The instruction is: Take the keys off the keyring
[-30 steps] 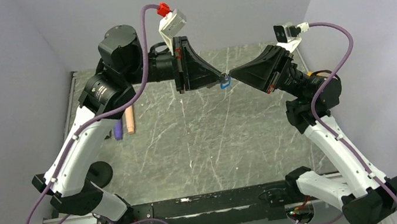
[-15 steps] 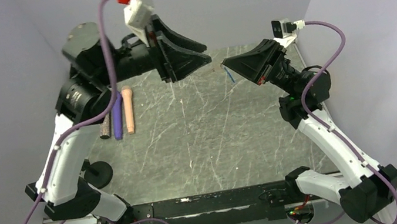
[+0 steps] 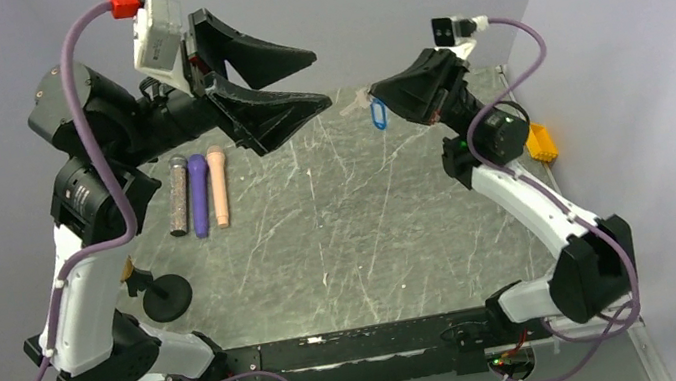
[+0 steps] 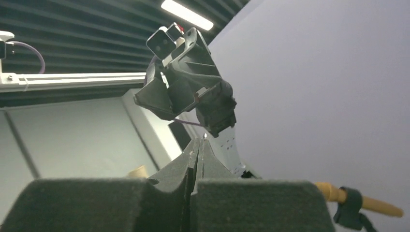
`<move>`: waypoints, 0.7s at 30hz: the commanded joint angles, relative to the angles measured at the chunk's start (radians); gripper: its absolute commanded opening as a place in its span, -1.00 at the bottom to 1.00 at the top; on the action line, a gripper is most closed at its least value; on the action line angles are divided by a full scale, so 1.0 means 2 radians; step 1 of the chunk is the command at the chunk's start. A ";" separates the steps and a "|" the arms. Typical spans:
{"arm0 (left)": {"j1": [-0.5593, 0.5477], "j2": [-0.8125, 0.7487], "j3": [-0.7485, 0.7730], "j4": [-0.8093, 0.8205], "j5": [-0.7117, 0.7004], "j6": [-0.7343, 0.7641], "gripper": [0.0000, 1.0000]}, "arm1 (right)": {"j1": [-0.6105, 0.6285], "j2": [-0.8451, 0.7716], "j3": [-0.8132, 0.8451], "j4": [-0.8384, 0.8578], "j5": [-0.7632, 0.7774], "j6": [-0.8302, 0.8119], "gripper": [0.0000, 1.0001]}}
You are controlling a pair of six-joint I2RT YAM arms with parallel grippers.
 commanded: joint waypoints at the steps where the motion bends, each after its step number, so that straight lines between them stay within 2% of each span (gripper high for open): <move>1: 0.004 -0.009 -0.027 0.042 0.030 0.001 0.36 | 0.010 0.028 0.070 0.161 -0.066 0.091 -1.00; 6: 0.004 -0.003 -0.033 0.029 0.048 -0.001 0.36 | 0.011 0.041 0.103 0.155 -0.092 0.102 -1.00; 8: 0.004 -0.002 -0.037 0.012 0.029 0.005 0.35 | 0.011 0.033 0.112 0.111 -0.112 0.080 -1.00; 10: 0.004 -0.006 -0.049 0.010 0.011 0.004 0.32 | 0.011 0.000 0.108 0.023 -0.138 0.007 -1.00; 14: 0.004 -0.006 -0.057 0.022 0.002 -0.008 0.22 | 0.012 -0.067 0.092 -0.175 -0.140 -0.171 -1.00; 21: 0.003 0.012 -0.049 0.021 0.040 -0.030 0.16 | 0.020 -0.116 0.148 -0.439 -0.125 -0.368 -1.00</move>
